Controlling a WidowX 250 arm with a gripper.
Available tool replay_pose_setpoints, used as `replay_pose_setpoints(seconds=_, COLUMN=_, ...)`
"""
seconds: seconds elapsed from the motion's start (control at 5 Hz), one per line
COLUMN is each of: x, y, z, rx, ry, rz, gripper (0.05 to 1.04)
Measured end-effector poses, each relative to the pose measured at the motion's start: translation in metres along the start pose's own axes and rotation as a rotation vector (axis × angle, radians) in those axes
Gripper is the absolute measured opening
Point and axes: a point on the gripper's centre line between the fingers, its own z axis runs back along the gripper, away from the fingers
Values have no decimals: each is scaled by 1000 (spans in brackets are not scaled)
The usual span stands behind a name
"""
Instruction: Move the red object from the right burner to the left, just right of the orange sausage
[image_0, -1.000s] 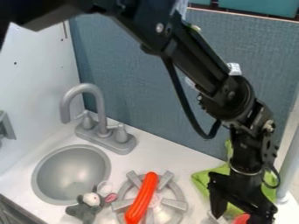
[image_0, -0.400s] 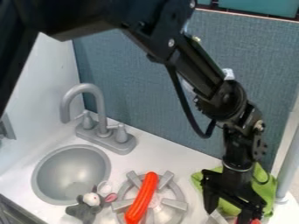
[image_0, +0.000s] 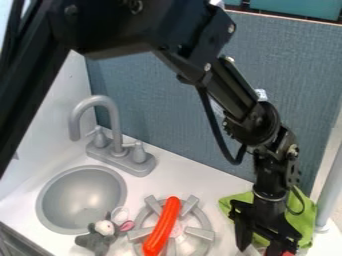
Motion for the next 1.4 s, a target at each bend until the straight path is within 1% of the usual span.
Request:
replay_pose_setpoints(seconds=0.2, x=1, y=-3, z=-1, rx=-16, ry=-5, rz=8, gripper=367)
replay_pose_setpoints(seconds=0.4, x=-1, y=-6, z=-3, rx=-25, ry=-9, rz=16, gripper=163)
replay_pose_setpoints(seconds=0.6, x=-9, y=-13, z=1, rx=-35, ry=6, rz=1, gripper=93)
replay_pose_setpoints(seconds=0.8, x=-26, y=-13, z=24, rx=-12, ry=-4, rz=8, gripper=91)
replay_pose_setpoints(seconds=1.0, x=-40, y=-16, z=46, rx=16, ry=-29, rz=-24, gripper=91)
replay_pose_setpoints(seconds=1.2, x=-66, y=-3, z=57, rx=72, ry=-21, rz=12, gripper=91)
replay_pose_setpoints(seconds=1.4, x=-85, y=19, z=45, rx=89, ry=0, rz=66, gripper=91)
